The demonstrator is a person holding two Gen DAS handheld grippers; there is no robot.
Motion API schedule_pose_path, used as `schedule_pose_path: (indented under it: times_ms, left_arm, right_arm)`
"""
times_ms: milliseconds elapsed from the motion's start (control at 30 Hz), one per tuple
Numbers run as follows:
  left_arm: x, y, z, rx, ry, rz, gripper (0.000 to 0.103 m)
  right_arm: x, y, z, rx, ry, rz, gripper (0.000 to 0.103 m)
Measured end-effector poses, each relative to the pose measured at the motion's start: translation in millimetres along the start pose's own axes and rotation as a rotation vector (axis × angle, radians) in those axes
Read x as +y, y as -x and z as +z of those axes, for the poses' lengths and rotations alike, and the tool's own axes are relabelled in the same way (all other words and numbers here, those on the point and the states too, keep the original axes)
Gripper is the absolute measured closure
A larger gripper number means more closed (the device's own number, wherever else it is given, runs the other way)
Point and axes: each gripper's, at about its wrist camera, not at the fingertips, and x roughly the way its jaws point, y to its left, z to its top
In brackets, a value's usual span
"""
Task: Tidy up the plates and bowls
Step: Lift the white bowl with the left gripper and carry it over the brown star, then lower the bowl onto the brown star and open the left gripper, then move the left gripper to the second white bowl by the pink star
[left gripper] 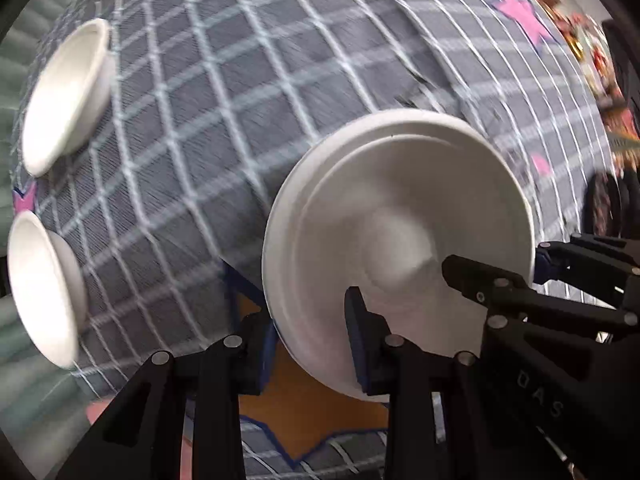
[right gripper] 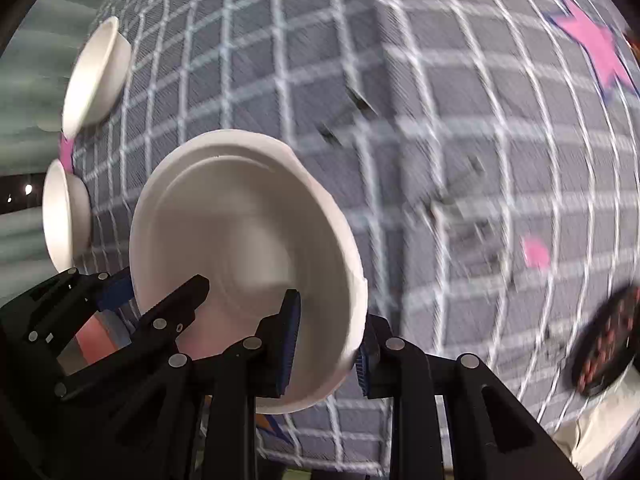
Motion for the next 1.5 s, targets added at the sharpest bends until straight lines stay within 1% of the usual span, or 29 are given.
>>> schedule_pose_path:
  times_ms: [133,200,233,267,300,333,367,400,433,467,500,567,667,733,767,833,867,900,933,967,1000,1033,1067,1133,1200,1233,1267,1367,1500]
  left_arm:
    - [-33.4,-7.6,-24.5,0.019,-0.062,-0.001,0.069]
    - [-47.2,-8.2,-36.6,0.019,-0.090,0.007,0.067]
    - [-51.6,-7.9,-42.5,0.017,-0.107,0.018,0.062]
    - [-53.4,-6.2,-52.9,0.018,-0.115,0.028,0.050]
    - [-56.4,-5.4,-61.3,0.015,-0.119,0.035,0.040]
    - [-66.5,-2.5,-77.6,0.004,-0.121,0.033,0.025]
    - [-64.4,0.8,-88.5,-0.014,-0.124,0.027,0.023]
    - [-60.7,3.8,-97.1,-0.024,-0.130,0.024,0.023]
    - [-60.3,6.1,-103.4,-0.024,-0.136,0.024,0.023]
    - [-57.3,10.5,-107.9,-0.023,-0.138,0.025,0.023]
    - [-53.4,14.1,-114.7,-0.024,-0.140,0.026,0.023]
    - [-43.0,23.7,-120.5,-0.034,-0.140,0.030,0.023]
    - [-35.8,36.9,-131.5,-0.042,-0.142,0.010,0.023]
    - [-32.7,43.2,-141.3,-0.044,-0.150,-0.007,0.023]
    - [-30.7,43.8,-140.1,-0.043,-0.154,-0.015,0.023]
    - [-25.4,49.6,-148.3,-0.045,-0.164,-0.028,0.023]
    - [-24.1,56.2,-143.7,-0.044,-0.164,-0.029,0.023]
    - [-25.3,56.5,-147.6,-0.042,-0.163,-0.031,0.023]
    - [-25.5,56.4,-151.6,-0.040,-0.159,-0.035,0.023]
    - [-26.0,53.5,-148.2,-0.039,-0.155,-0.037,0.023]
    - [-25.3,53.6,-150.9,-0.038,-0.151,-0.040,0.023]
    - [-18.7,54.5,-158.1,-0.038,-0.148,-0.043,0.023]
    - [-12.9,54.0,-162.4,-0.042,-0.146,-0.045,0.023]
    - [-4.0,54.6,-157.8,-0.052,-0.140,-0.044,0.023]
    - [4.7,56.9,-161.3,-0.062,-0.129,-0.043,0.023]
    - [3.8,51.2,-149.0,-0.065,-0.120,-0.042,0.023]
    - [10.5,55.0,-147.3,-0.066,-0.112,-0.042,0.023]
    - [26.5,62.2,-147.9,-0.068,-0.093,-0.044,0.023]
    - [38.2,66.8,-144.3,-0.069,-0.068,-0.049,0.023]
  right_arm:
    - [-9.5,-8.6,-30.7,0.017,-0.040,-0.008,0.076]
    - [-10.5,-14.3,-43.9,0.026,-0.052,-0.006,0.076]
    - [-10.3,-17.4,-50.7,0.030,-0.056,0.000,0.076]
    - [-10.4,-17.9,-55.8,0.029,-0.058,0.004,0.076]
    - [-11.0,-18.3,-59.4,0.024,-0.059,-0.002,0.075]
    - [-10.8,-17.5,-62.5,0.013,-0.062,-0.008,0.075]
    - [-11.0,-16.7,-64.5,0.009,-0.068,-0.016,0.072]
    - [-14.5,-14.9,-68.1,0.006,-0.077,-0.023,0.066]
    - [-21.8,-10.4,-73.7,-0.003,-0.089,-0.026,0.042]
    - [-25.7,-4.8,-71.7,-0.018,-0.097,-0.028,0.020]
    - [-26.9,-0.3,-73.0,-0.040,-0.101,-0.032,0.016]
    - [-30.7,9.5,-74.8,-0.067,-0.104,-0.057,0.016]
    - [-37.7,21.8,-75.3,-0.100,-0.144,-0.079,0.016]
    - [-39.9,29.6,-68.8,-0.115,-0.179,-0.081,0.016]
    - [-39.5,31.6,-67.2,-0.117,-0.191,-0.077,0.016]
    - [-43.0,38.3,-61.4,-0.117,-0.210,-0.071,0.016]
    - [-42.8,41.6,-57.6,-0.115,-0.216,-0.071,0.016]
    - [-50.3,44.4,-73.0,-0.114,-0.219,-0.073,0.016]
    - [-48.1,44.5,-75.0,-0.111,-0.222,-0.076,0.016]
    - [-44.6,44.6,-74.8,-0.110,-0.223,-0.076,0.016]
    - [-51.7,54.5,-72.8,-0.111,-0.222,-0.075,0.016]
    - [-44.9,53.0,-72.8,-0.113,-0.219,-0.076,0.016]
    - [-49.6,58.4,-72.7,-0.114,-0.212,-0.078,0.016]
    - [-40.2,58.3,-67.6,-0.116,-0.200,-0.083,0.016]
    - [-34.9,59.1,-65.7,-0.117,-0.192,-0.087,0.016]
    - [-33.5,60.8,-67.1,-0.118,-0.188,-0.090,0.016]
    - [-31.4,60.9,-66.8,-0.118,-0.186,-0.092,0.016]
    - [-23.9,61.0,-65.9,-0.115,-0.181,-0.101,0.016]
    - [-22.3,63.1,-65.9,-0.109,-0.174,-0.107,0.016]
